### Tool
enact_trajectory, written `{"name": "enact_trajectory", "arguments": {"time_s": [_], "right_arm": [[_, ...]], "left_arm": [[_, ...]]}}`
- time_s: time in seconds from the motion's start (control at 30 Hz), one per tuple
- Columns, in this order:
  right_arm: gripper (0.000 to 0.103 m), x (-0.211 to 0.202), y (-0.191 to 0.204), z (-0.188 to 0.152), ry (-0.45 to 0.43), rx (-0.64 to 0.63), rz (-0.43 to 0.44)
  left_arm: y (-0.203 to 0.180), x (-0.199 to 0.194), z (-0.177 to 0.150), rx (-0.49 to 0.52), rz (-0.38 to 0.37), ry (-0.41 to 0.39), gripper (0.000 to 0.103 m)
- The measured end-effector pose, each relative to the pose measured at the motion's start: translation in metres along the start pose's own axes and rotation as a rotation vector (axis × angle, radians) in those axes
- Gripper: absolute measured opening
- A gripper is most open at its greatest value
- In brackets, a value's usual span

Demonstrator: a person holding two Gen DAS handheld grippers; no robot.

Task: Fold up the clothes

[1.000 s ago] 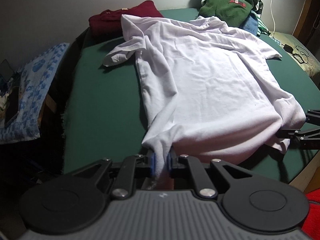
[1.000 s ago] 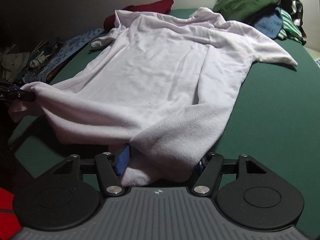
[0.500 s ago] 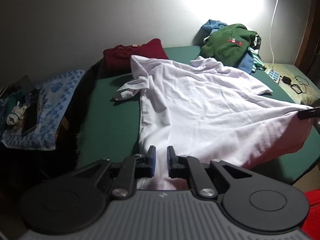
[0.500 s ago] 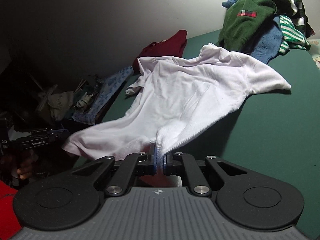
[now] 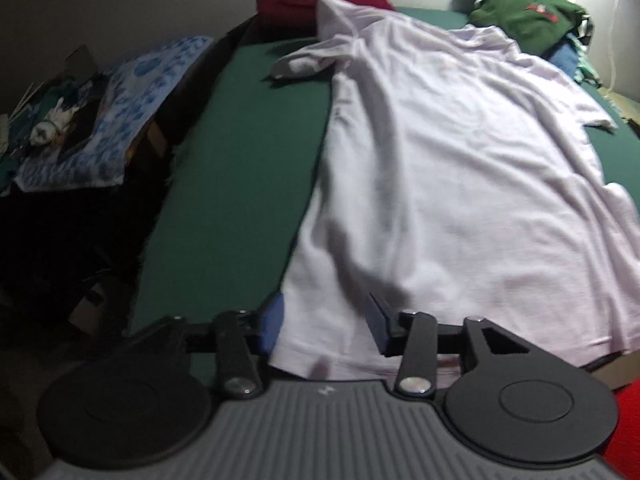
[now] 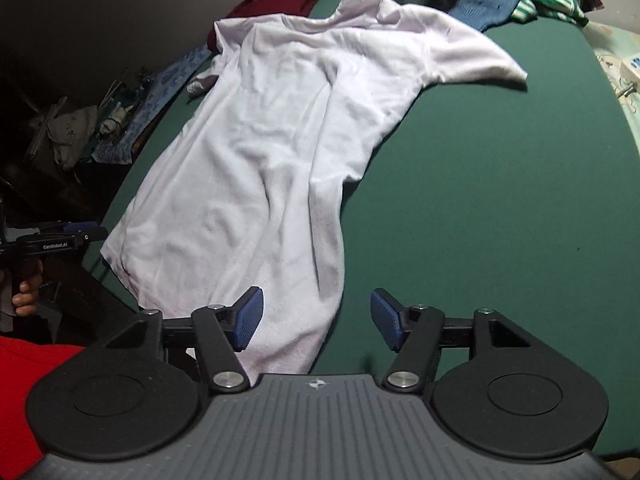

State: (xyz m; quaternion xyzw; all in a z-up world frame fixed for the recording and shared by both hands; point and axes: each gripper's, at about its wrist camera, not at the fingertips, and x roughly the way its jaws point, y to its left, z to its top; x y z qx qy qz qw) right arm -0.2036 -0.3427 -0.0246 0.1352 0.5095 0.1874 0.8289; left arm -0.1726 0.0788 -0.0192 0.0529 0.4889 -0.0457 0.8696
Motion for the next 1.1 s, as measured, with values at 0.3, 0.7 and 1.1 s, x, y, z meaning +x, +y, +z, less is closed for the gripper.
{"name": "enact_trajectory", "arguments": {"time_s": [0.3,0.7,1.1], "right_arm": [[0.064,0.039,0.037,-0.02,0.068,-0.167,-0.085],[0.047,0.052,0.059,-0.035,-0.076,-0.207,-0.231],[0.004,0.019,0.02,-0.02,-0.047,-0.164,-0.328]], "left_arm": [[0.024,0.034,-0.005,-0.025,-0.039,0.056,0.065],[-0.005,0.01,-0.005,0.037,-0.139,0.041,0.0],[-0.028,-0.03,-0.006,0.044,-0.245,0.019,0.0]]}}
